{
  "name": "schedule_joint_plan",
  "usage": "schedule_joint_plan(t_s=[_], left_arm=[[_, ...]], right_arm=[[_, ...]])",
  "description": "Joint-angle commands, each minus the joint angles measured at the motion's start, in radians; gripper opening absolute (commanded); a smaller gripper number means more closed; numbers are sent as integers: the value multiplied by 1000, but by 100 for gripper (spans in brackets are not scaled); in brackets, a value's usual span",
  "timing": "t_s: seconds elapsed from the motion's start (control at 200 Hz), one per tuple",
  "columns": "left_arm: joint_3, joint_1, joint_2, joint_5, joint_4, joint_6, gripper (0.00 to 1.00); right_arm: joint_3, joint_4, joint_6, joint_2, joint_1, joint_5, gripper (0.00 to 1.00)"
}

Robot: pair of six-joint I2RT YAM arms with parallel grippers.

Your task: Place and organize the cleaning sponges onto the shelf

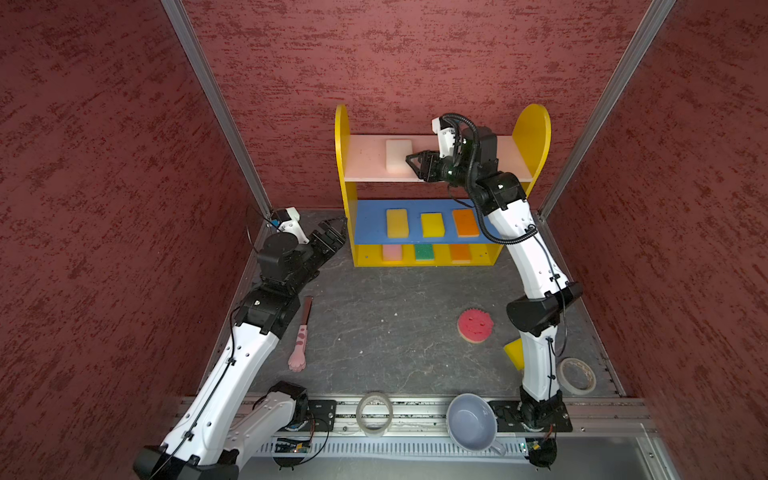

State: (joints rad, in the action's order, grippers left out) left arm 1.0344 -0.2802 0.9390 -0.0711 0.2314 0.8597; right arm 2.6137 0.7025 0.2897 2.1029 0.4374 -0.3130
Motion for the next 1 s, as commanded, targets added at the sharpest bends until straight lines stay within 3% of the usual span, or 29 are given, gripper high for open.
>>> schedule_joint_plan(t_s=[0.0,0.286,0.591,0.912,0.992], left_arm=[[5,-2,-21,1,2,-4,90],[10,-3,-47,-14,13,-20,90],[-23,-21,-75,-73,31,-58,90],[-103,-129,-114,-17,119,-119,88],[-162,-169,-139,19,107,-111,88]], right_arm=[[-7,18,-17,-57,0,38,51],[-85,78,-34,-160,0,65,52],[-738,-189,-14,-592,0,78,54],[-1263,-193,23,-939,0,328,61],[-1347,-166,57,-978,-3,306,62]])
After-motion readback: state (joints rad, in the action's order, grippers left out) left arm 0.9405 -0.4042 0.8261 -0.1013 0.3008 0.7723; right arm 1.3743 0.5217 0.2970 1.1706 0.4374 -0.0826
